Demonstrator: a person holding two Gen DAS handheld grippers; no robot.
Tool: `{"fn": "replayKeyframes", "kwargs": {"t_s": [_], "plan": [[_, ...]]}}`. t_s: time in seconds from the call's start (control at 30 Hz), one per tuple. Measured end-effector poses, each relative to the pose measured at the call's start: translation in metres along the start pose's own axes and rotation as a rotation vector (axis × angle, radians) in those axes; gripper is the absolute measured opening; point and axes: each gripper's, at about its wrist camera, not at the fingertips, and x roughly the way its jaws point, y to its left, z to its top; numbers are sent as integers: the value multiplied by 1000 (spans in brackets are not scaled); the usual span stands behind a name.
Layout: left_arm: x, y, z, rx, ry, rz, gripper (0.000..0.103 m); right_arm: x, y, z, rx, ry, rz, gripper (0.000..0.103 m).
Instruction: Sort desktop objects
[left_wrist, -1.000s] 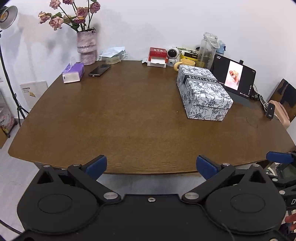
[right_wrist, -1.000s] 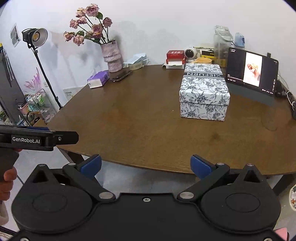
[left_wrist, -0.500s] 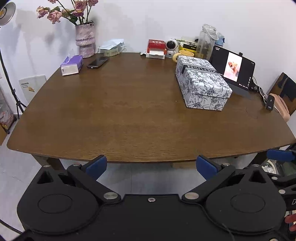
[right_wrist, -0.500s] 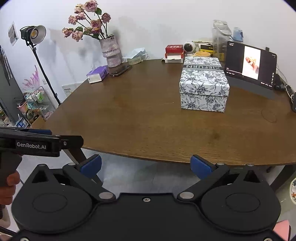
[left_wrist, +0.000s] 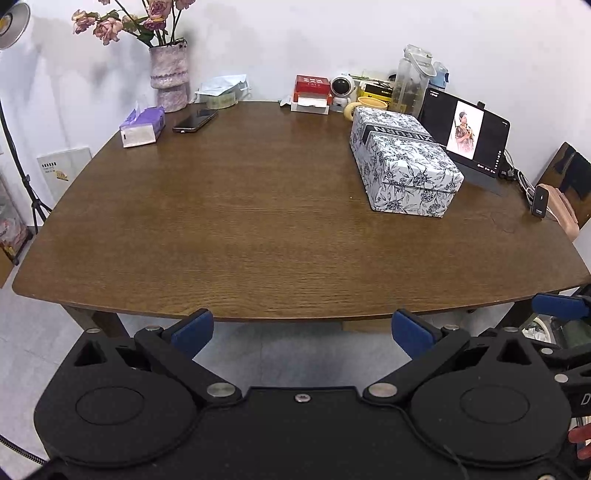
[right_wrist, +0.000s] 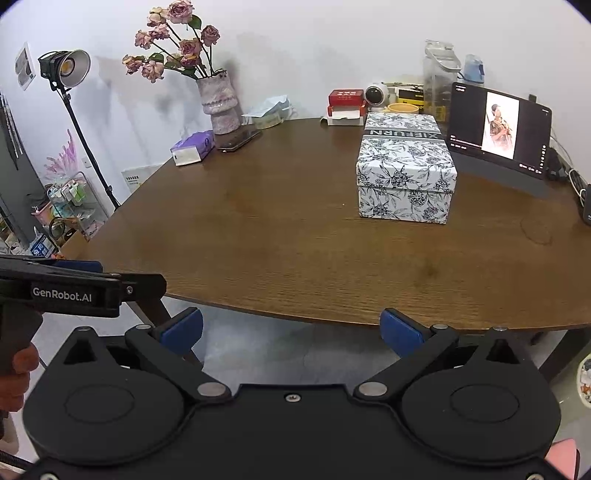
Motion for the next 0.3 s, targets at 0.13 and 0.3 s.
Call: {"fn": "replayKeyframes", "kwargs": {"t_s": [0.13,0.3], "plan": [[0,-1,0,1,-12,11,103,1,0,-1,6,4,-2,103],[1,-2,0,2,-6,15,103,3,-1,-2,8,11,0,103]]}}
